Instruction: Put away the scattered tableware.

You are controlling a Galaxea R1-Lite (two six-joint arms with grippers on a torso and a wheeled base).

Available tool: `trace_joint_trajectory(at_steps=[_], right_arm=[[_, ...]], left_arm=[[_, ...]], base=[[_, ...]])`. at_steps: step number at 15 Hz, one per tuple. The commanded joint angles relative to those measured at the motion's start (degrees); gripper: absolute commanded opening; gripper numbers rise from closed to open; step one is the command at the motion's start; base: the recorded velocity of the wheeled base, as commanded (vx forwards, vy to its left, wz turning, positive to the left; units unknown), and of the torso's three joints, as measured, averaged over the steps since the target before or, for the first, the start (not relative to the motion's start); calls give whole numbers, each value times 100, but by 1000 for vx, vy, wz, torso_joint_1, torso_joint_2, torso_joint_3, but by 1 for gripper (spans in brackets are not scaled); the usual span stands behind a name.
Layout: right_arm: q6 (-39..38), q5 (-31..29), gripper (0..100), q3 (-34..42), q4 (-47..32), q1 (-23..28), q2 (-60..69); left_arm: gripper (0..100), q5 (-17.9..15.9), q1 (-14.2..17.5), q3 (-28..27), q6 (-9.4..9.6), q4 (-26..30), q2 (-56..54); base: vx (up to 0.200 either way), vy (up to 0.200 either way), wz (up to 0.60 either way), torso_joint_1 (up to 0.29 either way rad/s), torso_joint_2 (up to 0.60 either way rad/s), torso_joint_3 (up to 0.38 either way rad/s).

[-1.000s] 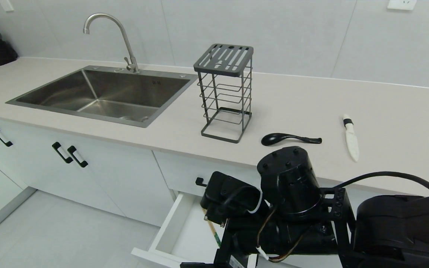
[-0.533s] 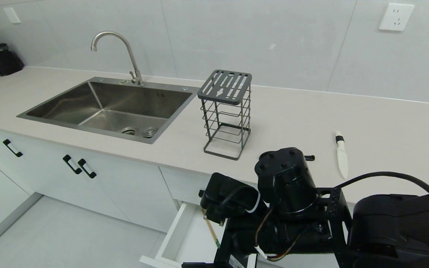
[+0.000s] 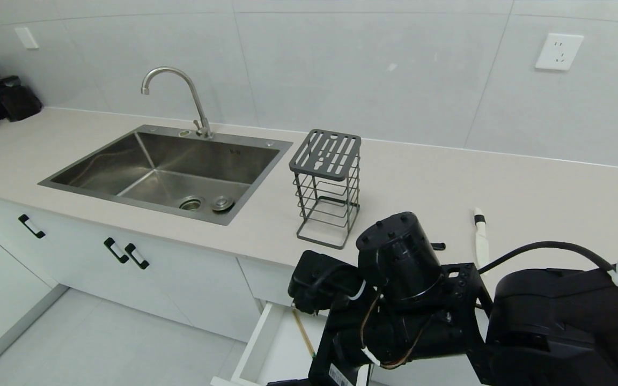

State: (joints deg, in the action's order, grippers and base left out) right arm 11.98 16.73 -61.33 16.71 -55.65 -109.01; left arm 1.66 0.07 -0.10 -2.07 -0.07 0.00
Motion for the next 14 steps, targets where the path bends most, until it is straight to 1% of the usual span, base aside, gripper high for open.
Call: trace_joint_trajectory(at_steps=[1, 4, 6, 7, 9, 11, 12, 13, 14], right_arm=[[-3, 68, 100, 33, 16, 37, -103], [-12, 112, 100, 121, 69, 98, -129], [-12, 375, 100, 192, 51, 98, -24], [-12, 577, 100, 376, 16, 142, 222], [85, 577, 100, 833, 16, 722, 539], [182, 560, 100, 1097, 43, 1197, 662], [454, 516, 100, 1176, 95, 1425, 609], [586, 472, 100, 1299, 218, 1548, 539], [577, 446, 100, 1405, 438, 1566, 477]], left_arm=[[100, 1, 1, 1, 5, -1, 0], [100, 1, 1, 1, -4, -1, 0], [100, 1, 1, 1, 5, -1, 0], [100, 1, 1, 1, 5, -1, 0], [100, 1, 1, 1, 5, -1, 0], [100, 1, 1, 1, 5, -1, 0], [100, 1, 1, 1, -4, -1, 0], [100, 1, 1, 1, -4, -1, 0], [100, 1, 1, 1, 5, -1, 0]], base=[[0, 0, 0, 0, 0, 0], [0, 0, 0, 0, 0, 0], [0, 0, 0, 0, 0, 0], [0, 0, 0, 0, 0, 0], [0, 0, 0, 0, 0, 0], [0, 0, 0, 0, 0, 0], [0, 0, 0, 0, 0, 0], [0, 0, 0, 0, 0, 0], [0, 0, 0, 0, 0, 0]])
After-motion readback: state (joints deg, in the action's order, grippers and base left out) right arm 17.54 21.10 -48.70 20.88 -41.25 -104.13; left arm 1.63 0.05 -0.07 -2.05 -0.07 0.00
